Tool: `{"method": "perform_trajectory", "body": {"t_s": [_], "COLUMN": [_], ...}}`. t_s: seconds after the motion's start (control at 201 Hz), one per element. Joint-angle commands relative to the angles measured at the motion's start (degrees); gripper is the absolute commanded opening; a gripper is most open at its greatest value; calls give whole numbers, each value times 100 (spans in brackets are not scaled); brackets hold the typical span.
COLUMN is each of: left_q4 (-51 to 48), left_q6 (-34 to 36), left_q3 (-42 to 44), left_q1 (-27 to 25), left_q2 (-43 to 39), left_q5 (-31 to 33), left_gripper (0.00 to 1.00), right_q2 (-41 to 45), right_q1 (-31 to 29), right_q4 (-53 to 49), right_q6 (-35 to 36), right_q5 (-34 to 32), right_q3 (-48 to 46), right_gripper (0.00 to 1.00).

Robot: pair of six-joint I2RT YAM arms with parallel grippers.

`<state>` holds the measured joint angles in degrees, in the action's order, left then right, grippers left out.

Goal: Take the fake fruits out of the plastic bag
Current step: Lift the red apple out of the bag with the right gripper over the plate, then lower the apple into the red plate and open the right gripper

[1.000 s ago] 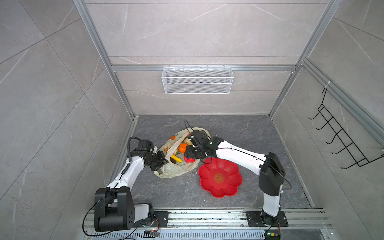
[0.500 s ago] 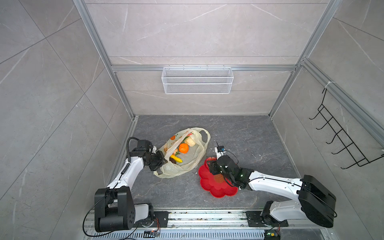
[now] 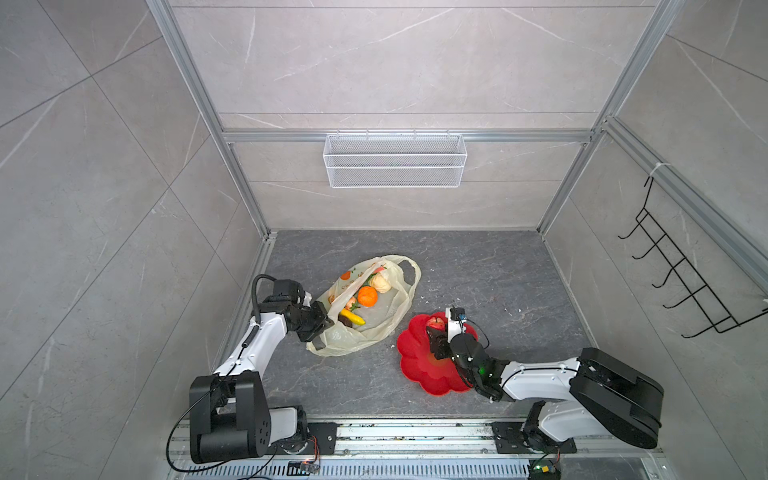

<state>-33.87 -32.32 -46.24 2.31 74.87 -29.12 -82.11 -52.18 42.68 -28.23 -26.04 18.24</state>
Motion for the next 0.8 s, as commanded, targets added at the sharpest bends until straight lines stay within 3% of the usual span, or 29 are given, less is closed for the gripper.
{"method": "perform_trajectory", "body": {"t_s": [0.0,0.139,0.797], "left_q4": [-138,-138,-164], "left_q6": [147,149,177], "left_q3": [-65,-61,-86], "left_q1": [46,43,96], "left_q2": [44,46,28], "left_q5": [-76,-67,-71], "left_gripper": [0,0,0], "right_q2": [-269,-610,-1091], "right_q1": [-65,-189,-244], "right_q4": [1055,1867,2001], "right_q6": [272,683,1024], "right_q5": [-38,-49,266], "right_q3": [-170,-376,-434], "right_gripper": [59,60,67]}}
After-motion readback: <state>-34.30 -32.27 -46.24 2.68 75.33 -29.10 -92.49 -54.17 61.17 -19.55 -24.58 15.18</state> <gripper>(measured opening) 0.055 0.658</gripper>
